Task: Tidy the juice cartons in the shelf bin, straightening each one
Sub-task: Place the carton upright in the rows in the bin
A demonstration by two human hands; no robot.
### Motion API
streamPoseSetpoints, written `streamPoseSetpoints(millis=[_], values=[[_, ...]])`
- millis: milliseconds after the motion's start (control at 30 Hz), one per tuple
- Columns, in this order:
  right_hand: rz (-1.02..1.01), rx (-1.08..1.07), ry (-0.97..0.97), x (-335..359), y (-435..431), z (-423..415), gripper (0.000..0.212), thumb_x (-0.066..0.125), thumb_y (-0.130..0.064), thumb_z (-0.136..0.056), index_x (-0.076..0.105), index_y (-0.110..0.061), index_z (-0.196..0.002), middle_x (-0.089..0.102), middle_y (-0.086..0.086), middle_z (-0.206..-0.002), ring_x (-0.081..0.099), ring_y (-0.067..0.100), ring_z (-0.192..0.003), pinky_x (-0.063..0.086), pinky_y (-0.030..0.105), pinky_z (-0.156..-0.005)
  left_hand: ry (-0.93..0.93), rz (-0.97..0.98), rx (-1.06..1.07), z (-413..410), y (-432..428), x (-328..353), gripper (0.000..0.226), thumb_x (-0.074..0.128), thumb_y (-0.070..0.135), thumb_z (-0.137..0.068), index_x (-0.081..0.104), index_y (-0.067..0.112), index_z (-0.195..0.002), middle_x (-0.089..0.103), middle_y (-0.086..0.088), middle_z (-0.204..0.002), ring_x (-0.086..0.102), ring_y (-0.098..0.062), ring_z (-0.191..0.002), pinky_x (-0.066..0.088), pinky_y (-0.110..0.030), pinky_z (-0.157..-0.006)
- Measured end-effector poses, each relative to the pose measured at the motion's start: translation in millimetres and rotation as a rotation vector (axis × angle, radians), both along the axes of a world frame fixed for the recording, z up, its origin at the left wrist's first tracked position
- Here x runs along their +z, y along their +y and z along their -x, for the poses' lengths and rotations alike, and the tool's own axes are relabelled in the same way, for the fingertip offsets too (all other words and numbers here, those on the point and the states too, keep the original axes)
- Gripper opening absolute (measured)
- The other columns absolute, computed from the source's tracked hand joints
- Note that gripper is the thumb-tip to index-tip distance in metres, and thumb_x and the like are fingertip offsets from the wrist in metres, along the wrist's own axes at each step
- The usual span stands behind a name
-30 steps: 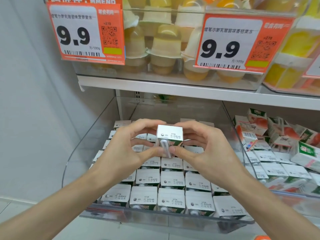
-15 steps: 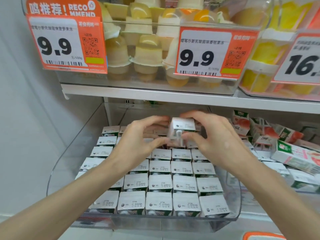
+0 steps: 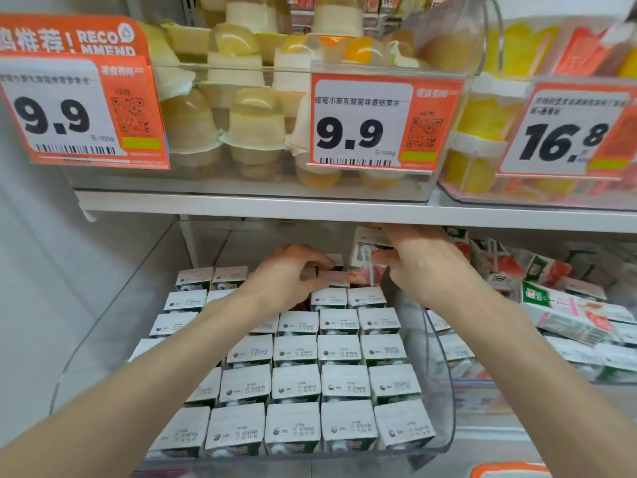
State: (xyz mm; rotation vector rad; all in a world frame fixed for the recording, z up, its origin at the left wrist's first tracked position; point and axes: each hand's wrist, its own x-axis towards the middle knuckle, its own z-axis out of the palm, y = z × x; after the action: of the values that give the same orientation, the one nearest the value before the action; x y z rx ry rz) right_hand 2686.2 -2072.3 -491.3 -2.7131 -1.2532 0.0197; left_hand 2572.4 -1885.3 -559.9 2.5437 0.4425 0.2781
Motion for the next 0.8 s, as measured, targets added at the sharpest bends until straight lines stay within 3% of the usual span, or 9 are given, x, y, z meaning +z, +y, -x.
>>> streamPoseSetpoints(millis=[167,233,367,533,800], values=[[-0.008,0.039,0.0,0,-6,-5,0.061,0.058,-0.011,-0.102,0.034,-0.035,-0.152,0.06,0.012,-0.132,0.062,0.041,-0.11,0.052,0.041,-0.081,0.031,-0.012,-0.031,-4,10,-4,0.037,0.066,0.008,-0.103,0.069,0.028,-0.134,0.062,0.006,-0.134,0.057,-0.017,-0.131,0.047,-0.037,-0.115],[-0.029,0.061,-0.007,-2,-4,-6,0.058,0.062,-0.018,-0.103,0.036,-0.039,-0.15,0.06,0.009,-0.135,0.062,0.039,-0.113,0.055,0.043,-0.086,0.037,-0.087,-0.052,-5,11,-6,0.035,0.066,0.011,-0.103,0.069,0.027,-0.134,0.058,0.009,-0.127,0.053,-0.018,-0.131,0.045,-0.032,-0.113],[-0.117,0.079,0.022,-11,2,-8,0.051,0.065,-0.023,-0.104,0.045,-0.039,-0.147,0.055,0.004,-0.143,0.056,0.031,-0.124,0.048,0.034,-0.087,0.044,-0.136,-0.07,-4,11,-2,0.031,0.069,0.018,-0.102,0.07,0.026,-0.132,0.05,0.009,-0.117,0.053,-0.018,-0.118,0.042,-0.025,-0.1],[-0.209,0.054,0.105,-15,-2,-17,0.053,0.067,-0.023,-0.103,0.049,-0.045,-0.148,0.054,0.002,-0.149,0.057,0.033,-0.126,0.052,0.036,-0.093,0.052,-0.129,-0.072,-3,11,4,0.031,0.073,0.021,-0.1,0.071,0.024,-0.131,0.046,0.009,-0.109,0.05,-0.012,-0.1,0.034,-0.005,-0.076],[-0.306,0.093,0.081,-20,-6,-21,0.053,0.068,-0.013,-0.101,0.057,-0.04,-0.146,0.057,0.002,-0.148,0.054,0.032,-0.132,0.054,0.042,-0.103,0.141,-0.19,-0.113,-12,13,7,0.029,0.071,0.026,-0.101,0.068,0.022,-0.129,0.051,0.002,-0.117,0.053,-0.021,-0.114,0.047,-0.036,-0.1]])
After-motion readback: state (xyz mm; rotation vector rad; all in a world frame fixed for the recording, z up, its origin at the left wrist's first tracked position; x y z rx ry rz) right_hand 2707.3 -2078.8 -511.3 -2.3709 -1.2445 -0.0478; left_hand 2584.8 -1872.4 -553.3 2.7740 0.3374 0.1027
